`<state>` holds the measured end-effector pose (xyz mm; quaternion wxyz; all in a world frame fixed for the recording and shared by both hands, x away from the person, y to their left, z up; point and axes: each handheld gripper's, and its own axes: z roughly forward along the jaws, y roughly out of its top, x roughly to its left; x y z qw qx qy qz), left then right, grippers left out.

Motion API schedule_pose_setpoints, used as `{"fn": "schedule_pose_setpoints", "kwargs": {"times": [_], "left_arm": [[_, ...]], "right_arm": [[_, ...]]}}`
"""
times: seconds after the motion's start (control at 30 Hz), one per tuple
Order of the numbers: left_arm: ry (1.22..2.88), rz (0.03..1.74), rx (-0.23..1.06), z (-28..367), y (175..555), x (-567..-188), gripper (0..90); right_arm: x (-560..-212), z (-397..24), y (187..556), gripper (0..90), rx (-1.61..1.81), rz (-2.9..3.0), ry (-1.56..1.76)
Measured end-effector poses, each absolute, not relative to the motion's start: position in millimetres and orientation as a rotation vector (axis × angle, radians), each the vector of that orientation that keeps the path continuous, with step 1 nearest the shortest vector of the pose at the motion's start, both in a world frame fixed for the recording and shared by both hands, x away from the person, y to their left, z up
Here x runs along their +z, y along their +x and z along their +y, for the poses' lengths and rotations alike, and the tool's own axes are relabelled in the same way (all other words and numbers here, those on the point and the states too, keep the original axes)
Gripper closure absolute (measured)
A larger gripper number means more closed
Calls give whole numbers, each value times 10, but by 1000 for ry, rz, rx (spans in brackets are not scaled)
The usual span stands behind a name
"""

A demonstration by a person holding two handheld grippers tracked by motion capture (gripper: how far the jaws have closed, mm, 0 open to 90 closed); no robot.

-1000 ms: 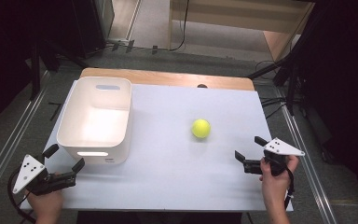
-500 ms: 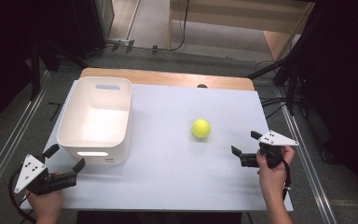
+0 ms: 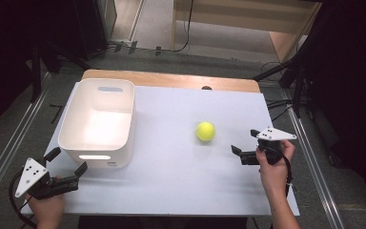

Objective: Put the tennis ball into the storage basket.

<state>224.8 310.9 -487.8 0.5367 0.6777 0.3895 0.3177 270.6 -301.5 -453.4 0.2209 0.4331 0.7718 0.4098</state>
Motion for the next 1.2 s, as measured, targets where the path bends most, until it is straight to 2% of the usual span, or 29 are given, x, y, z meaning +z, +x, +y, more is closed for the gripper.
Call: {"fn": "schedule_pose_setpoints", "kwargs": {"times": [1.2], "left_arm": [[1621, 920, 755, 3099, 2246, -4879, 0]], "right_arm": [[-4455, -2635, 3196, 19, 1053, 2324, 1128]]}}
